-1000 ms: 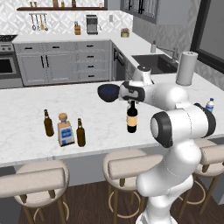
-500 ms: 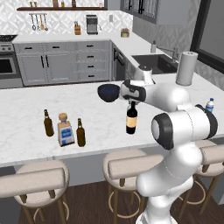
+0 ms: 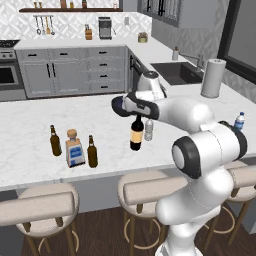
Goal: Move the plastic bottles in the middle to the plastics group, and the glass bottles in the middle to the glass group.
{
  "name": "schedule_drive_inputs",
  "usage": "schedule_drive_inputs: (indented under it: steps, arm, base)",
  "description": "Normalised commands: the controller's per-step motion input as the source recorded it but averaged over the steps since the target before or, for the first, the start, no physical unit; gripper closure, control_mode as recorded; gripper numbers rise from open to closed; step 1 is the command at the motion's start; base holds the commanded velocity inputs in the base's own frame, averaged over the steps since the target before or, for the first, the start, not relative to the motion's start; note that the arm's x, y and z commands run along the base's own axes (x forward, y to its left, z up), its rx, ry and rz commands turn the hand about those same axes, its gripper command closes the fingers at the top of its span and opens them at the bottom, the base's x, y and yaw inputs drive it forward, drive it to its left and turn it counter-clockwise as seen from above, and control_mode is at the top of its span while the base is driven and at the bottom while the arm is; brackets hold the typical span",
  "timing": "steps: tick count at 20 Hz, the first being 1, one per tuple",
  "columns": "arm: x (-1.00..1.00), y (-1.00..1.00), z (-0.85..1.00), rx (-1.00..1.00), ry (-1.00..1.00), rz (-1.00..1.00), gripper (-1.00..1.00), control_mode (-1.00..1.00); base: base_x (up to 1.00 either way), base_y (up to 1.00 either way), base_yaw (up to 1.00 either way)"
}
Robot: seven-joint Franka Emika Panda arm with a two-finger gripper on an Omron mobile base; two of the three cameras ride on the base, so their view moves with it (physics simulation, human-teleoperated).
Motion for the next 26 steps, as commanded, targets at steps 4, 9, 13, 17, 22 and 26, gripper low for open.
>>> schedule_drive_inputs:
  steps: [4,9,13,17,22,26]
  arm:
    - [0.16,0.76,0.12,0.04,0.03,-0.08,1.00,-1.00]
    - [0.10,0.80,0.06,0.04,0.03,-0.03,1.00,-1.00]
    - [0.21,0.63,-0.05,0.01,0.05,-0.01,1.00,-1.00]
    - [0.31,0.41,-0.14,0.00,0.02,-0.01,1.00,-1.00]
    - [0.22,0.44,-0.09,0.04,0.05,0.00,1.00,-1.00]
    - [0.19,0.46,-0.07,0.04,0.03,0.00,1.00,-1.00]
  base:
    - [0.00,0.00,0.00]
    - [0.00,0.00,0.00]
    - [0.00,0.00,0.00]
    - [0.00,0.00,0.00]
    - [0.00,0.00,0.00]
    - [0.00,0.00,0.00]
